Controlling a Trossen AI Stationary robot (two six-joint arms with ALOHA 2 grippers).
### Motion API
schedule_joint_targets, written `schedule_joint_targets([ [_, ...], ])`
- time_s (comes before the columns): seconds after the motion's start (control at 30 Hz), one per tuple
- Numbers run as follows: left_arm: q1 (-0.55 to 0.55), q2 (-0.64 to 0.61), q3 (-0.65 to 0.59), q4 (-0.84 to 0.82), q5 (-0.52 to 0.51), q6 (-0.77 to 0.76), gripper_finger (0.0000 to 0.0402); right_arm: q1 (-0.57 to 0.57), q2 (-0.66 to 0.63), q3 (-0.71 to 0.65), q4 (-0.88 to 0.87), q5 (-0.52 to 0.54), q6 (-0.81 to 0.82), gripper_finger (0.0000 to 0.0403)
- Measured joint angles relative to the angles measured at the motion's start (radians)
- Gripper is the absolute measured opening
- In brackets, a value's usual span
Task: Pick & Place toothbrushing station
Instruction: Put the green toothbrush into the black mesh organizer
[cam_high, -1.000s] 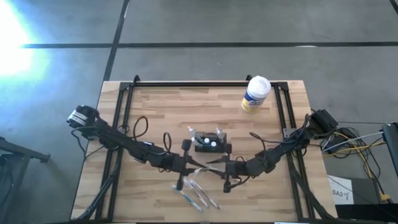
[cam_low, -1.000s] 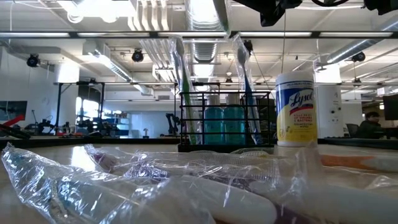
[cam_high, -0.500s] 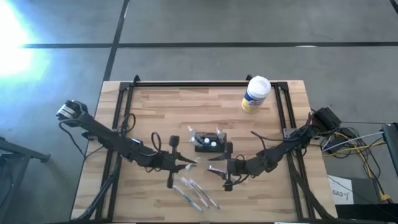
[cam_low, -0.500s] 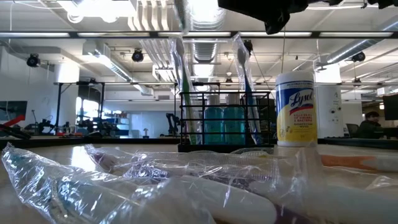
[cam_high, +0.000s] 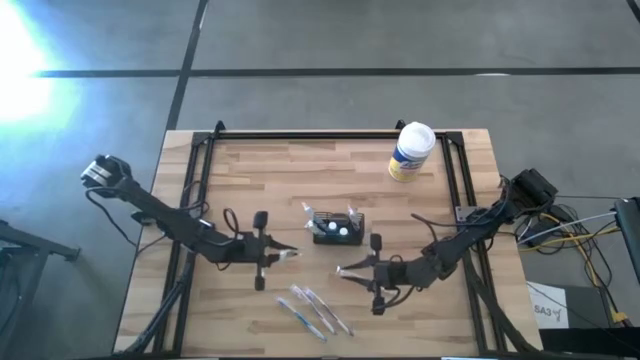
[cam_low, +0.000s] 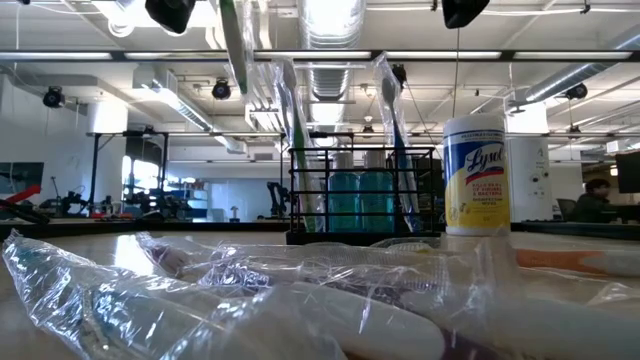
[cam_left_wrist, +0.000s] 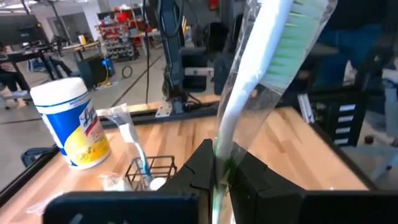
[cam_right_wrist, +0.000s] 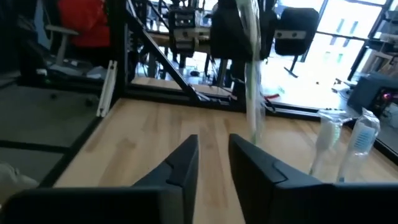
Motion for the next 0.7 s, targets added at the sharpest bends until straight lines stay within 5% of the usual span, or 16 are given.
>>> schedule_joint_targets([
  [0.23, 0.028, 0.013, -0.034, 0.055, -0.007, 0.015, 0.0026, 0.006, -0.005, -0.011, -0.019, 0.000, -0.017, 0.0014],
  [0.47, 0.062, -0.005, -0.100, 0.158, -0.002, 0.043, 0.0026, 0.040, -0.045, -0.052, -0.009, -0.001, -0.020, 0.0008],
  [0.7, 0.044, -0.226, -0.160, 0.096, 0.129, 0.086, 0.0026, 0.093, -0.172, -0.230, 0.152, -0.006, 0.012, 0.0008],
])
